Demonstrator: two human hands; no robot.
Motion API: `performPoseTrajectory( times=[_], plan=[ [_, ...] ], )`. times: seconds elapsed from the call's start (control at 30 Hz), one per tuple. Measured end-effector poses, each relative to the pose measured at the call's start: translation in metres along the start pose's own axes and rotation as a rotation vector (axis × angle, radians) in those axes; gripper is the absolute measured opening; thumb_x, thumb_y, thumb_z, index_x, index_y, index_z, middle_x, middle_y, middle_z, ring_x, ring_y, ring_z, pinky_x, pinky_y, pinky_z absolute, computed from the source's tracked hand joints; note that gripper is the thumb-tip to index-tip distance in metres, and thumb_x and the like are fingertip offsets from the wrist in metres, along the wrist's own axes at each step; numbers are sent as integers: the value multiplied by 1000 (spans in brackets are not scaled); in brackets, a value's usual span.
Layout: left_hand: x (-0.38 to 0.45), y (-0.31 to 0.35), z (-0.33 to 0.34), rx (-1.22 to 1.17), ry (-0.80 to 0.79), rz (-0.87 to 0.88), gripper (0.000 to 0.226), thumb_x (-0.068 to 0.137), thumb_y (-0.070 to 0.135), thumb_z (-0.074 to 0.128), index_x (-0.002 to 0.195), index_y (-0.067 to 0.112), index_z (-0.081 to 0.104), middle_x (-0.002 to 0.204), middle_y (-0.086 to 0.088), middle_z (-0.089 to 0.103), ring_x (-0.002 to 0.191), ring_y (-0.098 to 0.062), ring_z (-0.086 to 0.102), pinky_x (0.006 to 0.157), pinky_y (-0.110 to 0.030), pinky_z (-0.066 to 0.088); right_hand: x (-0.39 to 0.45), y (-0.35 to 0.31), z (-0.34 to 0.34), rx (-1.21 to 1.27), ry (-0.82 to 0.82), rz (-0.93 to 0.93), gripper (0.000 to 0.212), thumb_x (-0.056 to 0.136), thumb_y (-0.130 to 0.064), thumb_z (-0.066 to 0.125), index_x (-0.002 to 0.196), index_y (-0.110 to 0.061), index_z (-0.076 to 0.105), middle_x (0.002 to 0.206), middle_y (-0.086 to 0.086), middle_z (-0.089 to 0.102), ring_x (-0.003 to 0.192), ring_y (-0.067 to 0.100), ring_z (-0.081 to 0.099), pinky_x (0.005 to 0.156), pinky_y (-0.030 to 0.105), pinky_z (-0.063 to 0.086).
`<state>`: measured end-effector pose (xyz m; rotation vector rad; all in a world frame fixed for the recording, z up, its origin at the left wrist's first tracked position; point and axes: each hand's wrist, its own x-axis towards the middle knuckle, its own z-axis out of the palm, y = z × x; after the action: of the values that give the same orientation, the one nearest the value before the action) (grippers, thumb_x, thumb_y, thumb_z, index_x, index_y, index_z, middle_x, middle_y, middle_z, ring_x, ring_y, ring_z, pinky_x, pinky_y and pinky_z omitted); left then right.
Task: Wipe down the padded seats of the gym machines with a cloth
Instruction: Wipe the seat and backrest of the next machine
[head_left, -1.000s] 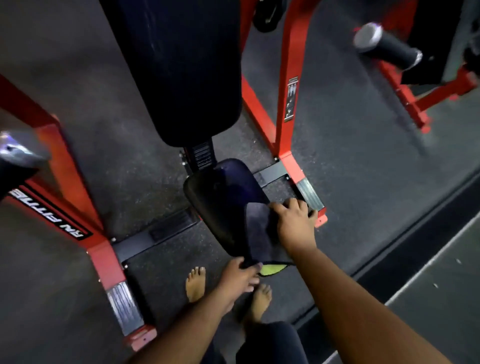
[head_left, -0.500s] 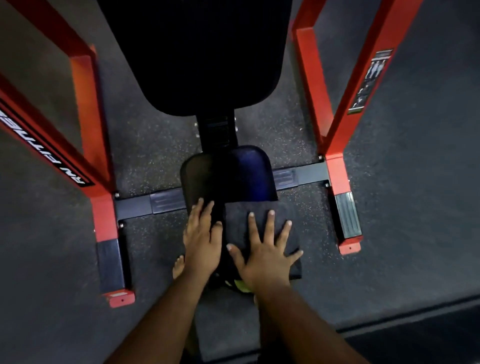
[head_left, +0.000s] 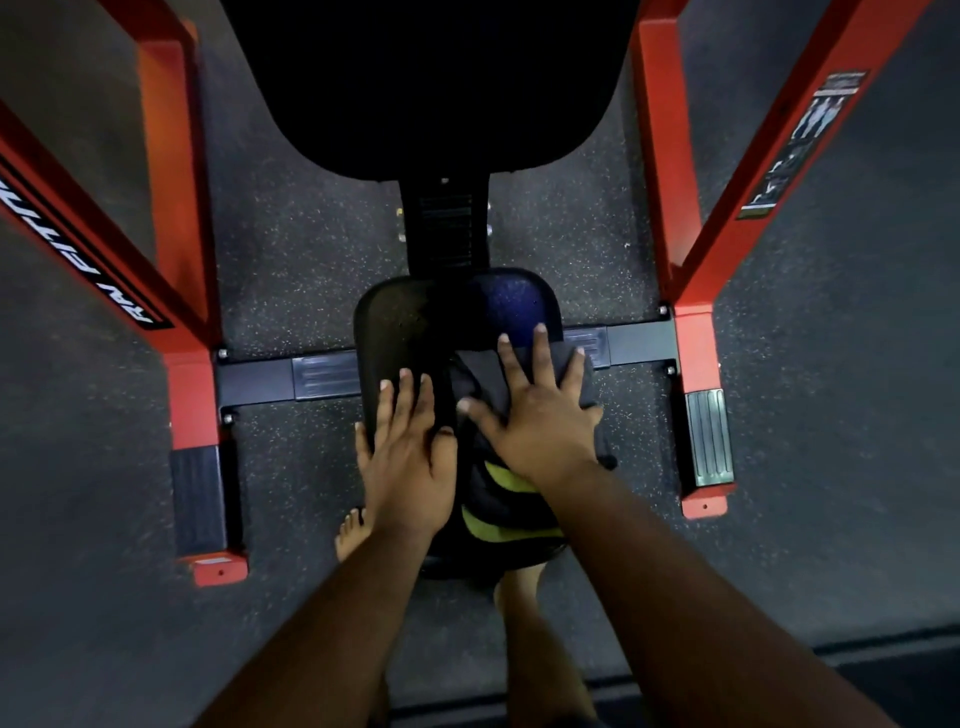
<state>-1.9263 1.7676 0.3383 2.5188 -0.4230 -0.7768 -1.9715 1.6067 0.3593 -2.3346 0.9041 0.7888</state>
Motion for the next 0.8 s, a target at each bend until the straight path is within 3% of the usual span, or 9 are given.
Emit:
performPoseTrajectory(
  times=[0.1, 0.2, 0.27, 0.47, 0.6, 0.7, 0.8],
  plan=[
    [-1, 0, -5, -133, 16, -12, 78, 85, 50, 19, 161, 32, 26, 167, 22, 10, 154, 3, -5, 128, -47, -1, -40, 5, 13, 13, -57, 36, 110, 70, -96, 42, 154, -55, -15, 161, -14, -39, 151, 40, -29, 101, 86, 19],
    [-1, -2, -6, -207, 13, -24, 78, 83, 47, 19, 160, 34, 26, 163, 27, 11, 151, 10, -6, 128, -45, -1, -45, 2, 18, 34, 5, 90, 100, 79, -85, 46, 155, -55, -11, 164, -13, -34, 154, 43, -16, 102, 73, 35],
    [-1, -3, -6, -207, 16, -20, 78, 83, 46, 20, 160, 33, 26, 163, 27, 11, 152, 9, -5, 128, -45, -1, -27, -1, 17, 29, 62, 92, 86, 89, -74, 45, 157, -55, -5, 167, -10, -27, 154, 46, -6, 103, 71, 35],
    [1, 1, -1, 37, -18, 4, 76, 89, 53, 15, 162, 33, 17, 170, 17, 1, 157, -5, -10, 127, -52, 2, 32, -7, -1, 12, 81, 55, 73, 96, -54, 46, 158, -52, 6, 170, -12, -15, 153, 47, -1, 106, 74, 31],
    [-1, 5, 0, 211, -75, 10, 75, 92, 54, 9, 164, 32, 3, 171, 9, -9, 156, -13, -18, 126, -58, 0, -20, 20, 8, 53, 34, -17, 76, 95, -51, 48, 158, -53, 6, 167, -21, -21, 155, 40, 0, 110, 72, 33],
    [1, 6, 0, 264, -95, 17, 75, 93, 53, 8, 164, 29, -2, 172, 5, -12, 157, -18, -20, 125, -61, 0, -69, 34, 29, 133, 30, 17, 78, 88, -55, 38, 158, -54, 4, 163, -22, -30, 155, 38, 1, 114, 66, 33],
    [1, 6, 5, 296, -65, 23, 77, 93, 53, 14, 164, 27, 1, 172, 2, -7, 158, -21, -14, 125, -62, 2, -14, 25, 17, 119, 83, 25, 74, 95, -50, 44, 159, -51, 8, 168, -16, -22, 155, 40, -1, 111, 68, 35]
  ],
)
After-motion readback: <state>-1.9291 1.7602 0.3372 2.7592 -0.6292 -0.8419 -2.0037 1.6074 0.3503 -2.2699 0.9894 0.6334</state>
